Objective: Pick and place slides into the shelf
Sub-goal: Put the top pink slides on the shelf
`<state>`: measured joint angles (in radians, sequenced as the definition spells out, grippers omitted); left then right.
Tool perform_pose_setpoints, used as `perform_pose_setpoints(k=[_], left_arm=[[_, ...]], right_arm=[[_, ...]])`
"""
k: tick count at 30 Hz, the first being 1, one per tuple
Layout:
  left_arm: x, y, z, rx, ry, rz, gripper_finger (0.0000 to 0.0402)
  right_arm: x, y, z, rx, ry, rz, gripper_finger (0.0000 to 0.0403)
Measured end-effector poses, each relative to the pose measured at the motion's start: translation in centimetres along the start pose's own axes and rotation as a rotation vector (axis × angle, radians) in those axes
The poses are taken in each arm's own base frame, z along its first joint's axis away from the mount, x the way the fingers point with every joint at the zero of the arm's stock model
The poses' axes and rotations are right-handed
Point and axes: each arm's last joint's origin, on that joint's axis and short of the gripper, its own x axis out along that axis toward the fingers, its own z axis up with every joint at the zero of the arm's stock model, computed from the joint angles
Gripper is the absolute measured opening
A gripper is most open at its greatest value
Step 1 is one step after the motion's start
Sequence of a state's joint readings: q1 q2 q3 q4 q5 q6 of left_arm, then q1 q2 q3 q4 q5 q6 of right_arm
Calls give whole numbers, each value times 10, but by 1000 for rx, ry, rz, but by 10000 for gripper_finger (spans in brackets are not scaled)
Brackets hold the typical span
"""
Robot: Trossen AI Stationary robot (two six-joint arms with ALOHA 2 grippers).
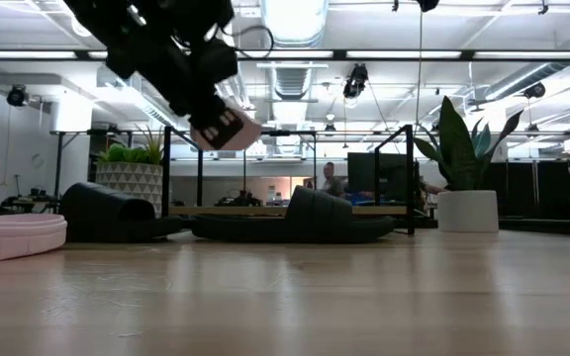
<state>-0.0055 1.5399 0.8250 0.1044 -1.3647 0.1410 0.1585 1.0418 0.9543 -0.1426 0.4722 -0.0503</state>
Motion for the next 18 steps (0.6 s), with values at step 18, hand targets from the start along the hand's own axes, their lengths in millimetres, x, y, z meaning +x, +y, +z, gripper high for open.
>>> perform_pose_setpoints(k=[18], left_arm=[[14,-60,-44,287,66,-7,15]], right_arm=[[1,1,-3,11,9,0,139]])
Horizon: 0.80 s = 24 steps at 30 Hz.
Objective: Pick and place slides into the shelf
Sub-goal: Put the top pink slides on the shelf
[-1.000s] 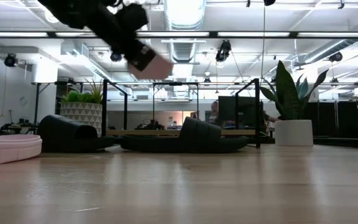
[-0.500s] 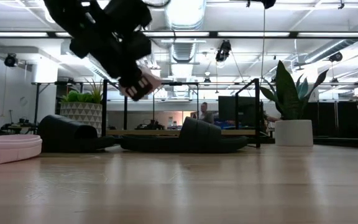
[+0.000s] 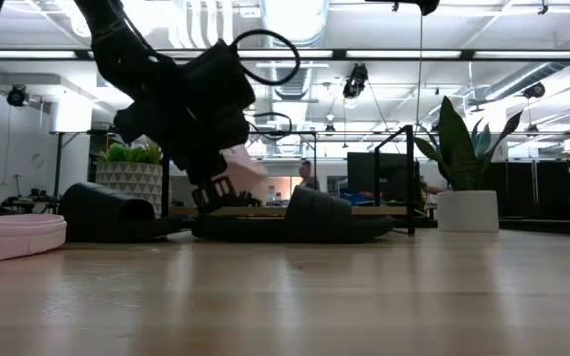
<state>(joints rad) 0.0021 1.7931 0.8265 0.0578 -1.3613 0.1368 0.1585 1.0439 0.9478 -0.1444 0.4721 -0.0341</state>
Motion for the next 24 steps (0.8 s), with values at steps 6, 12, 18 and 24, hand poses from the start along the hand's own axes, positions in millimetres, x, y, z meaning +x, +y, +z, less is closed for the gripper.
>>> perform_pose_setpoints(k=[6,12,18,24], left_arm=[[4,-1,-13,66,31,-65,15],[5,5,-18,64,62,-147,15],[5,13,-13,46,55,-155,15],[6,14,-13,39,60,-196,43]], right_arm=[[0,0,0,1,1,0,134],[0,0,-1,7,1,0,128],[0,0,0,8,0,0,128],[0,0,-1,7,1,0,127]])
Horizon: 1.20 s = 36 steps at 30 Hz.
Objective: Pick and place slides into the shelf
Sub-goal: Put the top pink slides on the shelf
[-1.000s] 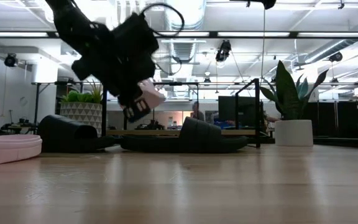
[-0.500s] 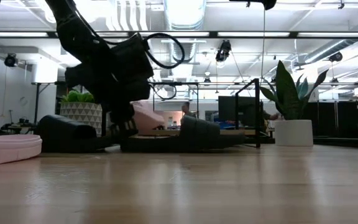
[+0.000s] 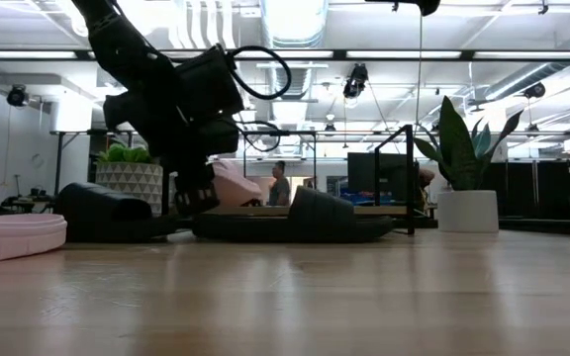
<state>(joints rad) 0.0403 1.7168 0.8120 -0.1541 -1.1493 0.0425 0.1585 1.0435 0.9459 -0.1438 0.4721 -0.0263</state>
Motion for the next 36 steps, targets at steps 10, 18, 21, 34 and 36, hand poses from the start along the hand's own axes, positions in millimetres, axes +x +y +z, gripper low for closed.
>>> perform_pose_setpoints(k=[10,18,21,34,36], left_arm=[[7,3,0,14,20,-160,147],[3,23,6,-23,-11,-394,224],[-1,33,4,-19,-6,-433,238],[-22,67,12,-56,-155,-564,245],[-21,70,12,-37,-170,-489,244]], right_arm=[[0,0,0,0,0,0,131],[0,0,0,0,1,0,126],[0,0,0,0,1,0,124],[0,0,-1,-4,8,1,123],[0,0,-1,-4,8,1,123]])
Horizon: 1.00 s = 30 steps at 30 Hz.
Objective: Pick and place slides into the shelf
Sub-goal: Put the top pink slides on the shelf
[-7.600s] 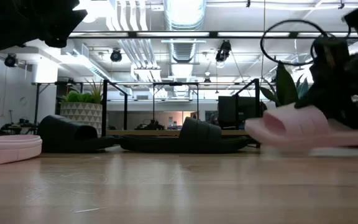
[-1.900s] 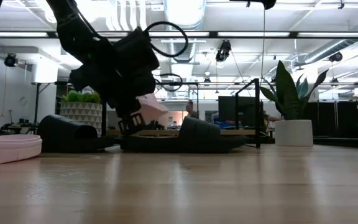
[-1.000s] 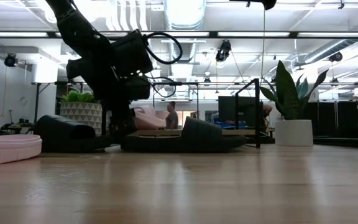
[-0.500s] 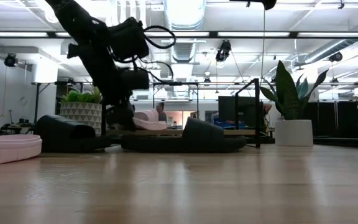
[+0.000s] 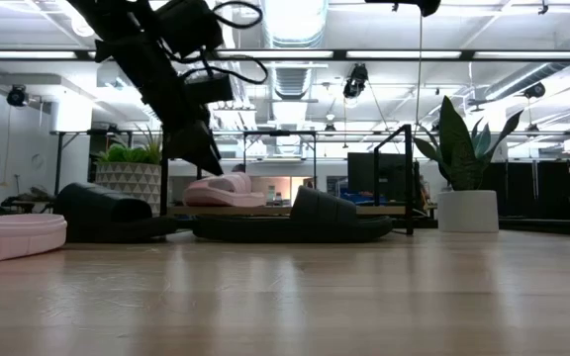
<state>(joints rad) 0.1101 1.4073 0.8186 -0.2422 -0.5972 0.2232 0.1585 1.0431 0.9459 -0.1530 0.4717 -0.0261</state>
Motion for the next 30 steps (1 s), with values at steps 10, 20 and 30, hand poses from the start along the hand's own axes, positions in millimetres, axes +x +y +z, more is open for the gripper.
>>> perform_pose_setpoints(k=[10,20,30], left_arm=[[29,-15,-6,277,118,252,244],[49,-14,-6,309,162,342,243],[54,-3,-7,304,172,346,183]], right_arm=[[0,0,-2,-6,19,1,123],[0,0,-3,7,22,2,123],[0,0,-3,7,22,2,123]])
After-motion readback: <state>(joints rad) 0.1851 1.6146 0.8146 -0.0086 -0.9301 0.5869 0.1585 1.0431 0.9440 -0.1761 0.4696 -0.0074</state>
